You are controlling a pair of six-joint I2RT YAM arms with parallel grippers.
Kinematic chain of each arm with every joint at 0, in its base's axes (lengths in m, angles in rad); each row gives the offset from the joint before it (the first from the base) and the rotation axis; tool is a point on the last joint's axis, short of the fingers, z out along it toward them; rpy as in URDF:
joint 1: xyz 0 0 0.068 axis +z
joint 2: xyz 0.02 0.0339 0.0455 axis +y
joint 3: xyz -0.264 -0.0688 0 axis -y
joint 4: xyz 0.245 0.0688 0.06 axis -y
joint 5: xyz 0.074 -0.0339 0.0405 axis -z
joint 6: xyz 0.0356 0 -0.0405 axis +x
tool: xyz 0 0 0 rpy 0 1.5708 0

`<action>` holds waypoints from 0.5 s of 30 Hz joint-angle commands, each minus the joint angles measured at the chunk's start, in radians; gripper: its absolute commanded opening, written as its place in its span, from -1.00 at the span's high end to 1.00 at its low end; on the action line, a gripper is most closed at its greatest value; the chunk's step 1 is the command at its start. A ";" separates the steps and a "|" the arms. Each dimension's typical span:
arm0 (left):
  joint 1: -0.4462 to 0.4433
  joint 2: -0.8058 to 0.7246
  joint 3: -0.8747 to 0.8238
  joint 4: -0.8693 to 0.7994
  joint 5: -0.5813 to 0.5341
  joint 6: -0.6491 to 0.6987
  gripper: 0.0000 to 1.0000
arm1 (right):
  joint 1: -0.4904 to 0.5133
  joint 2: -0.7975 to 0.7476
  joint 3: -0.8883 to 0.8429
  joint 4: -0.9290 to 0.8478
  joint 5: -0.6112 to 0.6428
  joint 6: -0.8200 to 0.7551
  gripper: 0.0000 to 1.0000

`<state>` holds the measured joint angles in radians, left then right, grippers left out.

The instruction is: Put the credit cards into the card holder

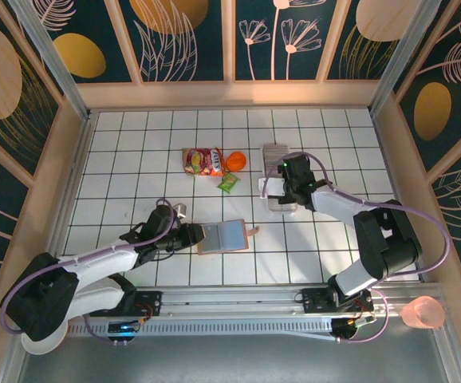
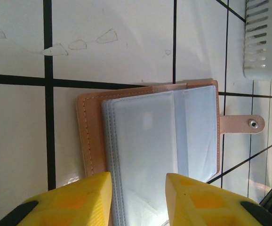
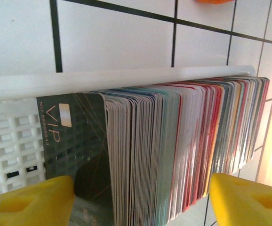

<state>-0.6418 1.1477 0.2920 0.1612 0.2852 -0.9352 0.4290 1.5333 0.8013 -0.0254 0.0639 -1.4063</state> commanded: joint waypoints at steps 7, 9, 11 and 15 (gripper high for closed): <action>-0.007 0.007 0.003 0.028 0.022 0.012 0.41 | 0.004 -0.089 -0.017 -0.009 0.009 -0.042 -0.07; -0.008 0.007 0.003 0.028 0.022 0.010 0.42 | 0.005 -0.088 -0.026 -0.013 0.006 -0.043 0.02; -0.008 0.007 0.001 0.029 0.022 0.008 0.43 | 0.004 -0.083 -0.031 -0.014 0.007 -0.043 0.03; -0.008 0.006 -0.002 0.028 0.022 0.006 0.44 | 0.005 -0.074 -0.020 -0.031 0.010 -0.045 0.11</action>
<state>-0.6418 1.1503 0.2920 0.1730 0.2890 -0.9356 0.4297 1.4647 0.7841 -0.0345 0.0635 -1.4155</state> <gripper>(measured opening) 0.278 0.446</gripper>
